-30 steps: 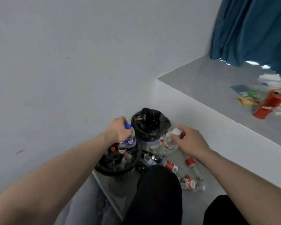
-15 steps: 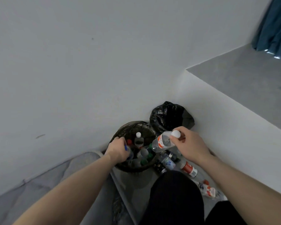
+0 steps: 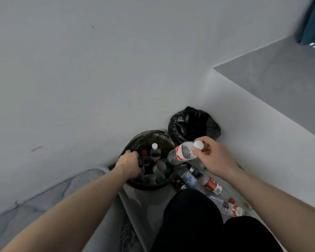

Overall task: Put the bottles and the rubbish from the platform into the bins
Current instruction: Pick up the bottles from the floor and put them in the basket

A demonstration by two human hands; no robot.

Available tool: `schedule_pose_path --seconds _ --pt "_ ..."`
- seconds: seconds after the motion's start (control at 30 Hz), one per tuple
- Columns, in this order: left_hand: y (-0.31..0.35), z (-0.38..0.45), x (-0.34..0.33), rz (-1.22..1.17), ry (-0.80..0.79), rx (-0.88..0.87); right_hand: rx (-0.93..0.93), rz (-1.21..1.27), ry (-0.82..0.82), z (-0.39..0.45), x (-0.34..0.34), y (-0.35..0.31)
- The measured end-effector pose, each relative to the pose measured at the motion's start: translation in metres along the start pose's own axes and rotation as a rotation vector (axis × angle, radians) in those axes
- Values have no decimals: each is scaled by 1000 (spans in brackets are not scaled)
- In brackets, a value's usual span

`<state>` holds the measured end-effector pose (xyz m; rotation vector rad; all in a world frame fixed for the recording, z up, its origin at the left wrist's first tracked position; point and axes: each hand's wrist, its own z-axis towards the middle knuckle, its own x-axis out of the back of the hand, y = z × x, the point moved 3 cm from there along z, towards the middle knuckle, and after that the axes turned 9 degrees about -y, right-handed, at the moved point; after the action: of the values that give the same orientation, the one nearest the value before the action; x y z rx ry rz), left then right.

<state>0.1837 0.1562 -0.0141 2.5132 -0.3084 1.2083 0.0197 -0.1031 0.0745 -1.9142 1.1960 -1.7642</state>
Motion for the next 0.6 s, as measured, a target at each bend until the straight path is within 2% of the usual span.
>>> schedule_pose_path --seconds 0.17,0.33,0.43,0.6 --pt "-35 -38 46 -84 207 -58 17 -9 -23 7 -7 -23" --pt "-87 -74 32 -141 316 79 7 -56 -78 20 -32 -45" --pt "-85 -79 26 -140 437 58 -20 -116 -132 33 -53 -54" --pt "-87 -71 24 -211 468 83 -47 -253 -213 59 -96 -58"
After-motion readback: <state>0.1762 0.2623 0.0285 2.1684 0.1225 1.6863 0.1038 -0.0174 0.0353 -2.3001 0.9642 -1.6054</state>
